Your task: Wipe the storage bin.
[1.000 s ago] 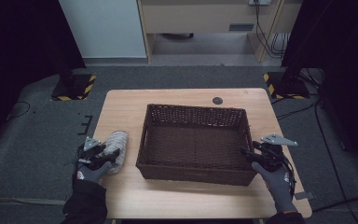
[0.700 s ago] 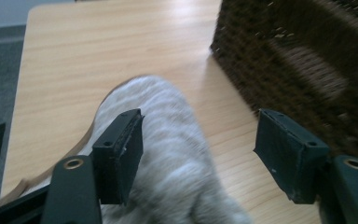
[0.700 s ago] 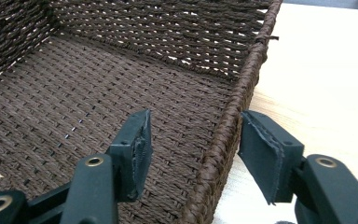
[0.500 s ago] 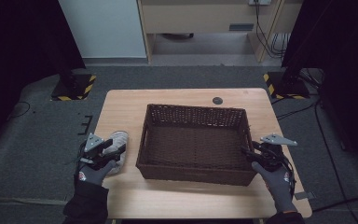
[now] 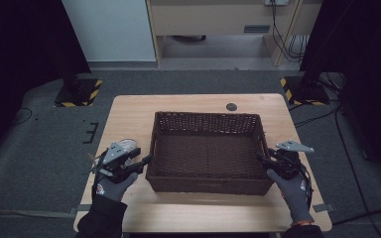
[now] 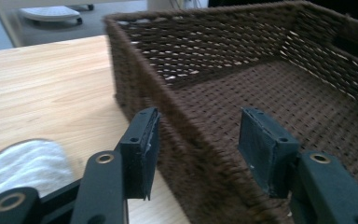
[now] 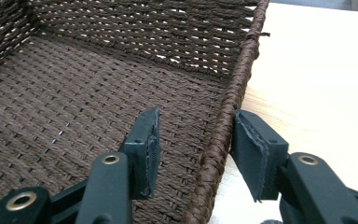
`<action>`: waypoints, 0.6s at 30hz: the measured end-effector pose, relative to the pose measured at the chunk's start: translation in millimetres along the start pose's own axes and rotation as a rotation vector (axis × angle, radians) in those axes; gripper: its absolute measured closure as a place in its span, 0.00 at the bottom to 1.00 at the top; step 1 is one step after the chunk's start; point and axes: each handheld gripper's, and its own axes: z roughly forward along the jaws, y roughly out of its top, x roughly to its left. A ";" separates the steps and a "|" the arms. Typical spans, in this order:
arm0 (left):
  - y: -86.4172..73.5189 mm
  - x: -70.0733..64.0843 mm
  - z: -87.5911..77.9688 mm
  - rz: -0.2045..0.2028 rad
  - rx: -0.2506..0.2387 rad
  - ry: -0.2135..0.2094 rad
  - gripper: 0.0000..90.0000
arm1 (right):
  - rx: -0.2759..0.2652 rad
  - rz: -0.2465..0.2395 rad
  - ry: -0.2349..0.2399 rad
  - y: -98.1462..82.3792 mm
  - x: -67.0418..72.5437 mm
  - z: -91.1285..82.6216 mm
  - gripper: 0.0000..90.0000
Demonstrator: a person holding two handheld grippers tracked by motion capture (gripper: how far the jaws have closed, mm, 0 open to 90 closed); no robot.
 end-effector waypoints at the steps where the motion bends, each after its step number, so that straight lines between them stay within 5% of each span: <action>1: 0.0 -3.3 2.2 0.011 0.007 0.000 0.53 | -0.001 -0.002 -0.003 0.2 -0.3 0.7 0.59; 10: -7.4 -9.9 17.0 0.038 0.076 0.000 0.58 | -0.005 -0.016 -0.028 0.8 -0.4 -5.3 0.58; 18: -9.3 -14.6 16.0 0.029 0.081 0.014 0.59 | 0.007 -0.018 -0.045 2.1 1.7 -6.6 0.71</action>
